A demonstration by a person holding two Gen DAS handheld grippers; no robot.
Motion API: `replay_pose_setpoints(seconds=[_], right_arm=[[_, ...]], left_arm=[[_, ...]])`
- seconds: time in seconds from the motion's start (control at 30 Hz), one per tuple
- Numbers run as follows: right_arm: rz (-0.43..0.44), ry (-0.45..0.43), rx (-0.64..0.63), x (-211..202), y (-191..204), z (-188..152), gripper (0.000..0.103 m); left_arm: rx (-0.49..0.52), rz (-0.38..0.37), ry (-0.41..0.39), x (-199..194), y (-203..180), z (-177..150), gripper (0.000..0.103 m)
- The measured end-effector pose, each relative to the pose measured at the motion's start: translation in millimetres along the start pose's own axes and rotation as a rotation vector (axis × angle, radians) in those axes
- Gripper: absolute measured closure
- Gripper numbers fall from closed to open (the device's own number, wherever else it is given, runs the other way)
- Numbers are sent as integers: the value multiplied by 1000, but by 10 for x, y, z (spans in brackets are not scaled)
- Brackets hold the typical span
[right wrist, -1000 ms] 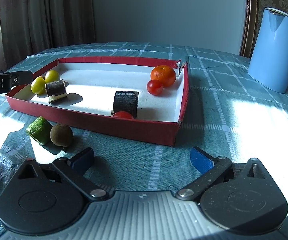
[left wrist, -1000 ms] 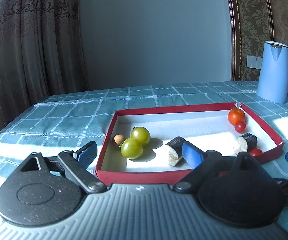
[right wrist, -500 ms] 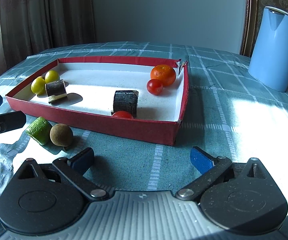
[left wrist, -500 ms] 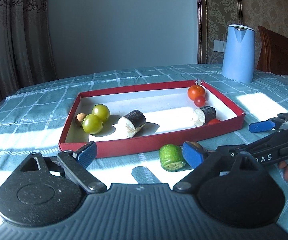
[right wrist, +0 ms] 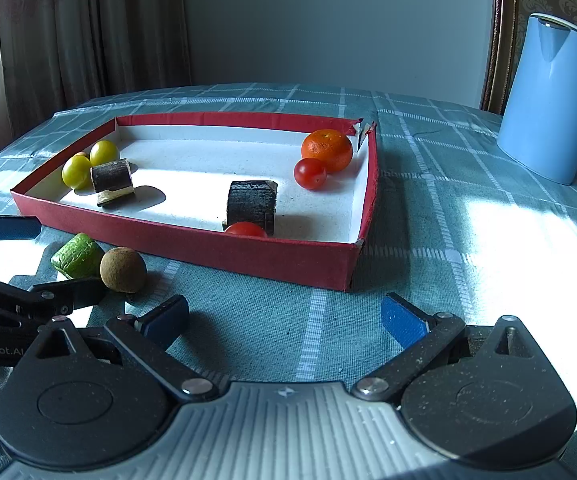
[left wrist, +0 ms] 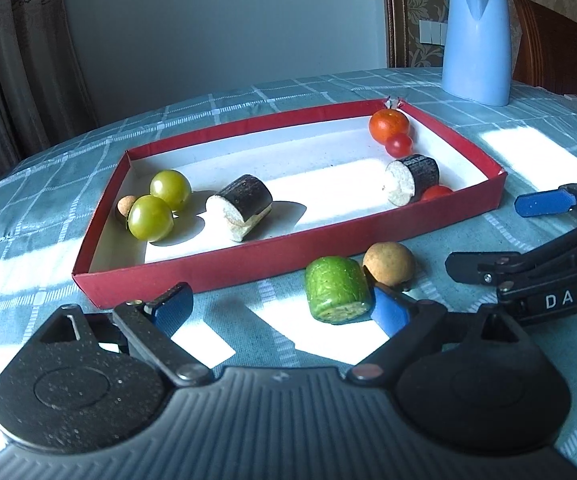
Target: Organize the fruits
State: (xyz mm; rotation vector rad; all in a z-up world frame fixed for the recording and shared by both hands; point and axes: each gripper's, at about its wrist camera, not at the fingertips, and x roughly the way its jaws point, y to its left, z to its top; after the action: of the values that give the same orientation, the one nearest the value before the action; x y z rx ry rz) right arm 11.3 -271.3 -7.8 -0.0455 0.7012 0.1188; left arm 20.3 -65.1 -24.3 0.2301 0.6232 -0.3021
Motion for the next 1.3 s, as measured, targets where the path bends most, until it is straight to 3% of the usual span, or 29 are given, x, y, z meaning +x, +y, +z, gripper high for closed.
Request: replay_pose_setpoints(seconds=[0.13,0.2,0.3,0.43,0.47,0.5,0.63,0.73,0.77,0.87,1.03,1.3], right_arm=[[0,0,0,0,1,0,0],[0,0,0,0,0,0,0],[0,0,0,1,1,1,0],[0,0,-1,1,0,1,0],[0,0,-1,1,-1,1,0],[-1,0,-2,1,-2,1,0],[-1,0,-3,3,-8,3,0],[0,0,-2,3,5,0,0],[0,0,-2,3,3,0,0],[0,0,-2,3,3,0,0],[0,0,-2,2,2,1,0],[0,0,-2,0,4,-1,0]], left_arm=[[28,11,-21,-20,-47,-9,13],[43,-15,-29,-42,-64,-13,29],[71,-47,-41,-82,-109,-32,43],[52,-67,-34,-64,-84,-24,43],[37,-72,-29,-47,-65,-17,38],[22,-71,-21,-28,-46,-10,25],[-6,-72,-8,-3,-4,-4,23],[31,-92,-30,-60,-52,-24,43],[43,-99,-36,-80,-69,-31,57],[70,-119,-44,-111,-111,-47,72],[69,-117,-47,-145,-107,-59,73],[-75,33,-27,-171,182,-91,73]])
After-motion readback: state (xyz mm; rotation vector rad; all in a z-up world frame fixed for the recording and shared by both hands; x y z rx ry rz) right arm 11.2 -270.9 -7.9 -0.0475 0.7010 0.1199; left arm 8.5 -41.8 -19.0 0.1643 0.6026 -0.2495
